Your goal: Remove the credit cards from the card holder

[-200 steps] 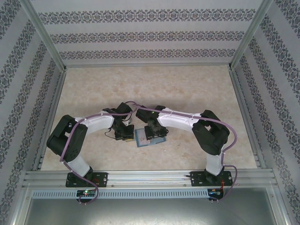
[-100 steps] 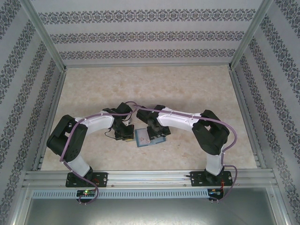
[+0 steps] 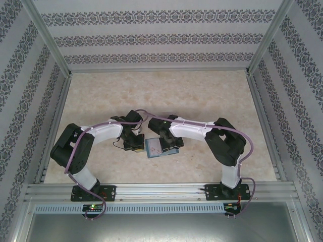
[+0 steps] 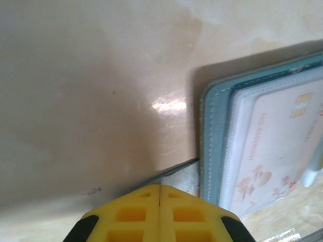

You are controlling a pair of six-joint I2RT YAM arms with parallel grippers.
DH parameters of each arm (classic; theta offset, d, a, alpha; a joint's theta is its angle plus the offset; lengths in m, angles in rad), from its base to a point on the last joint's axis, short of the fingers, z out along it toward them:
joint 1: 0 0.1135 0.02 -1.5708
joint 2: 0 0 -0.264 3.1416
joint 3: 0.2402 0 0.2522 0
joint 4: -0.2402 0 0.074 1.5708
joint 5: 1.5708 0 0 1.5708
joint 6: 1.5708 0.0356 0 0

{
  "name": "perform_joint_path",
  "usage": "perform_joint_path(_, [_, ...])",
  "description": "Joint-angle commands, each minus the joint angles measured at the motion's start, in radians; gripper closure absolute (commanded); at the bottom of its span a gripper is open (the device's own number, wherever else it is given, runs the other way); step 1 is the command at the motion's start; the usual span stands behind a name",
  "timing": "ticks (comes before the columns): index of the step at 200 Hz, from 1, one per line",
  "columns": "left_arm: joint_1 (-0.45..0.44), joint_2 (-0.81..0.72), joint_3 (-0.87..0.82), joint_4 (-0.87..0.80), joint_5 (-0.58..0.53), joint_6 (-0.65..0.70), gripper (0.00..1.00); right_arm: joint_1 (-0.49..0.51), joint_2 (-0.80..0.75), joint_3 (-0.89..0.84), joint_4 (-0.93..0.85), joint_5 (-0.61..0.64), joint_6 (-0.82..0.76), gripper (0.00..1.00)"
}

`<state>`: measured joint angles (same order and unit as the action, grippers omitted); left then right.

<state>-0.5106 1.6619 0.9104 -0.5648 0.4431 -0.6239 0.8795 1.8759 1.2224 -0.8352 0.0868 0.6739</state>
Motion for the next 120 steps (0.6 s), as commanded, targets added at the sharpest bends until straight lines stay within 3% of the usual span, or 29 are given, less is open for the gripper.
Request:
perform_joint_path(1, [-0.010, -0.019, 0.050, -0.018, 0.015, 0.009, 1.00, -0.004, -0.032, -0.036, 0.021, -0.065, 0.031, 0.49])
perform_joint_path(71, [-0.062, 0.022, 0.148, -0.023, 0.042, -0.006, 1.00, -0.004, -0.074, -0.049, 0.035, -0.102, 0.058, 0.51])
perform_joint_path(120, [-0.093, 0.058, 0.140, -0.001, 0.039, -0.020, 1.00, -0.005, -0.131, -0.049, 0.006, -0.053, 0.070, 0.51])
